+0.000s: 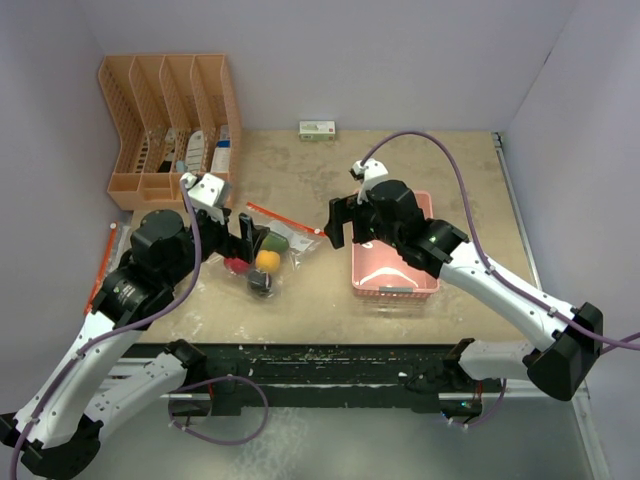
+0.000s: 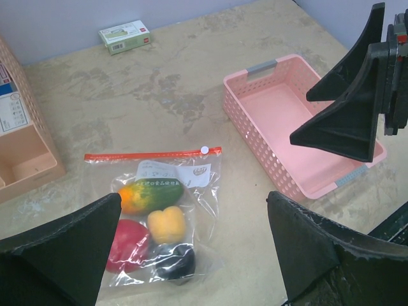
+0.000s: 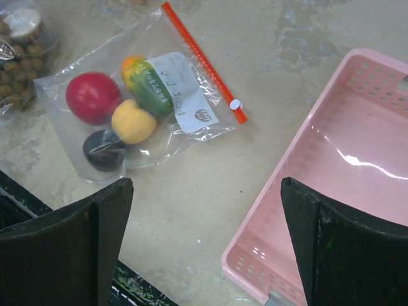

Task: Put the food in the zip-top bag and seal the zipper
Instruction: Place the zipper food storage bag at the center of the board.

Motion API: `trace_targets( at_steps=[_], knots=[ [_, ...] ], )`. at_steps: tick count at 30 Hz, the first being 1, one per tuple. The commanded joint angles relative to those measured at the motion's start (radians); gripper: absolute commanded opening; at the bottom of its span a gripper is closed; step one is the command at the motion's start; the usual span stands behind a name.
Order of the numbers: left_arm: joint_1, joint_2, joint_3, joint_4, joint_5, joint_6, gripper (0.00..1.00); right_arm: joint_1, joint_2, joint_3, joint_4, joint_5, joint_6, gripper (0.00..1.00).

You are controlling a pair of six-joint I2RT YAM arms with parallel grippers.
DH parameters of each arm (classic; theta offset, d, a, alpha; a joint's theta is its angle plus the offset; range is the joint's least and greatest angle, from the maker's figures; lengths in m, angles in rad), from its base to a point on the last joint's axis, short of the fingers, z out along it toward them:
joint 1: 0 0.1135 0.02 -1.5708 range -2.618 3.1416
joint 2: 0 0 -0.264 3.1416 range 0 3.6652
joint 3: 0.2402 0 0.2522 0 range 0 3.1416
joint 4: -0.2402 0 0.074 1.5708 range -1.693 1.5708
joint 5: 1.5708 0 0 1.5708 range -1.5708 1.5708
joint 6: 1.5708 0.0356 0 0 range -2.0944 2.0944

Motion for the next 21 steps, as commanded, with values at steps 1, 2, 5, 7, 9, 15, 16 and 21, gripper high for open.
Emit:
trace_targets(
  at_steps=[1, 2, 5, 7, 9, 15, 16, 21],
  knots=[
    [0.004, -0.01, 0.002, 0.03, 0.008, -0.014, 0.99, -0.002, -0.005, 0.041, 0.007, 0.048, 0.016, 0.99],
    [0.004, -0.009, 0.002, 0.03, 0.01, -0.014, 0.99, -0.002, -0.009, 0.039, 0.009, 0.047, 0.015, 1.0],
    [0.004, -0.008, 0.0, 0.032, 0.01, -0.014, 0.99, -0.001, -0.016, 0.032, 0.016, 0.047, 0.011, 0.99],
    [0.004, -0.007, 0.0, 0.032, 0.01, -0.013, 0.99, -0.002, -0.019, 0.033, 0.015, 0.051, 0.011, 0.99],
    [0.004, -0.006, -0.001, 0.033, 0.011, -0.015, 0.99, -0.002, -0.02, 0.033, 0.014, 0.053, 0.011, 1.0],
    [0.004, -0.01, -0.003, 0.035, 0.011, -0.014, 0.99, -0.001, -0.02, 0.033, 0.013, 0.055, 0.012, 0.99],
    [0.004, -0.012, -0.003, 0.034, 0.011, -0.012, 0.99, -0.002, -0.02, 0.034, 0.013, 0.055, 0.011, 1.0],
    [0.004, -0.015, -0.003, 0.029, 0.01, -0.012, 0.99, -0.001, -0.023, 0.032, 0.014, 0.051, 0.014, 1.0]
  ],
)
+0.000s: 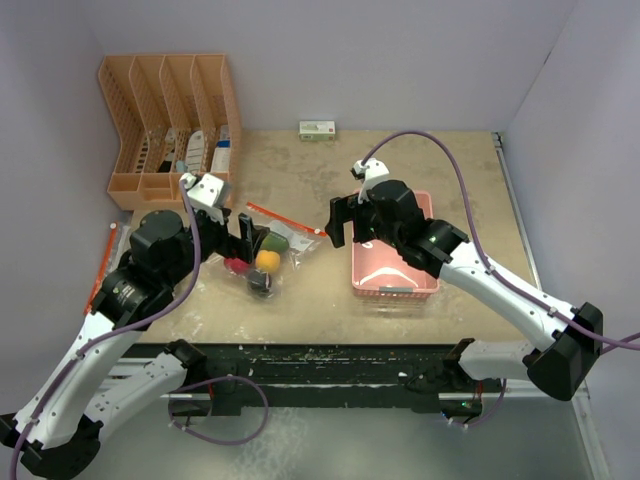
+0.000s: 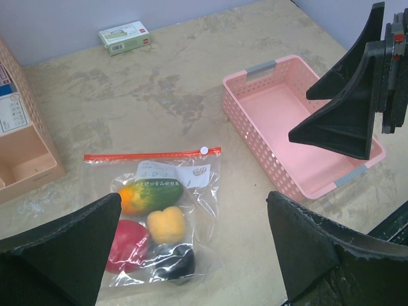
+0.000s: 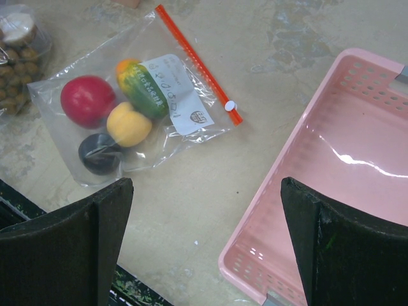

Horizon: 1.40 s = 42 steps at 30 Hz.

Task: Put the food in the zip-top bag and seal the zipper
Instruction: Place the zipper food storage bag at the center of the board, then reset both arms

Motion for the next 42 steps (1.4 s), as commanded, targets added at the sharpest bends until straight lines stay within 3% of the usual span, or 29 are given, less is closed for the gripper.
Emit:
trace_targets(
  at_steps=[1, 42],
  knots=[
    [0.003, -0.013, -0.003, 0.029, 0.007, -0.012, 0.99, -0.001, -0.024, 0.033, 0.015, 0.026, 0.011, 1.0],
    [0.003, -0.008, -0.002, 0.018, -0.004, -0.027, 0.99, -0.003, -0.041, 0.019, 0.015, 0.012, 0.01, 1.0]
  ],
)
